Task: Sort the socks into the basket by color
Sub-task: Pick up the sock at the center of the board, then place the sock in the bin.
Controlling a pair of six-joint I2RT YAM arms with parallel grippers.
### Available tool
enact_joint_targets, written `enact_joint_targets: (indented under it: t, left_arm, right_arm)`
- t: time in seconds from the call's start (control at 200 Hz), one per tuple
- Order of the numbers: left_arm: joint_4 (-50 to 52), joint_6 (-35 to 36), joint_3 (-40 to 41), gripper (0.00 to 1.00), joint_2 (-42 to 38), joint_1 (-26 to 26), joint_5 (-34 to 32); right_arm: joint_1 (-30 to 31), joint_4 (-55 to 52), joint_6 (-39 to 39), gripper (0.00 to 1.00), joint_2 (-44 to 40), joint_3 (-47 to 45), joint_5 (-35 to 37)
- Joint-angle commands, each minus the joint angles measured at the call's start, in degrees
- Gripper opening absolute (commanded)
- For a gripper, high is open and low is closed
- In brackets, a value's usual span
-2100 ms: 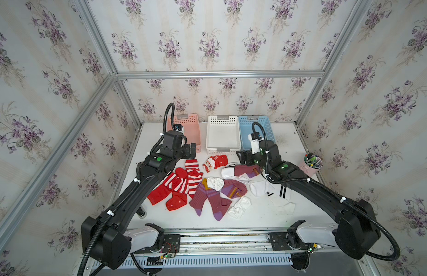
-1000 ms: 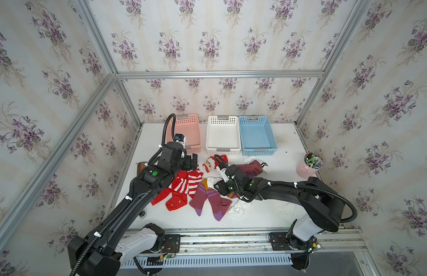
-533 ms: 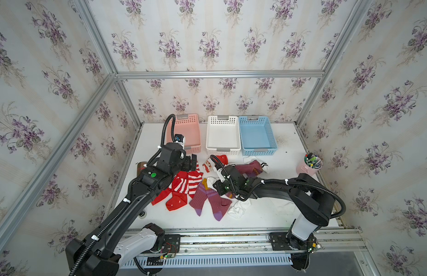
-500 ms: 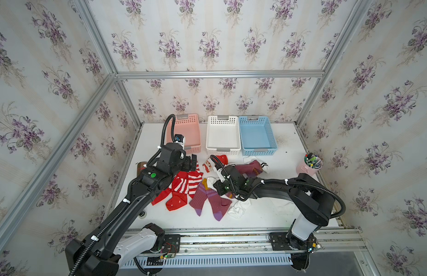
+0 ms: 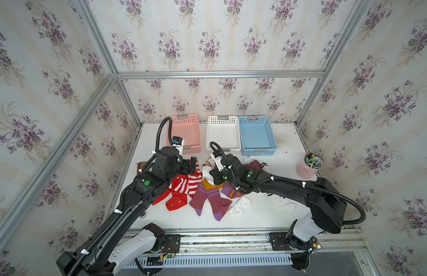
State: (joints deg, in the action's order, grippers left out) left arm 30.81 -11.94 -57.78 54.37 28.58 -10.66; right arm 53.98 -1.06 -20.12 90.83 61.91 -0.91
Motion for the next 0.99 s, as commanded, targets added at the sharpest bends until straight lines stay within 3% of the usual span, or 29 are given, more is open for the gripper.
enact_joint_targets:
  t: [0.0, 0.305, 0.719, 0.989]
  left_arm:
    - [-0.9, -0.1, 0.6, 1.0, -1.0, 0.3, 1.0]
    - [-1.6, -0.2, 1.7, 0.99, -1.8, 0.7, 2.8]
    - [-2.1, -0.1, 2.6, 1.0, -1.1, 0.7, 4.5]
    - [-1.9, 0.0, 2.6, 1.0, -2.0, 0.8, 5.4]
  right_arm:
    - [-0.2, -5.6, 4.4, 0.0, -0.7, 5.1, 5.4]
    - [-5.0, -7.3, 9.8, 0.0, 3.6, 18.1, 11.0]
    - [-16.7, -7.0, 12.7, 0.0, 19.7, 36.2, 8.5]
    - [-20.6, -10.6, 12.7, 0.0, 30.4, 46.7, 5.6]
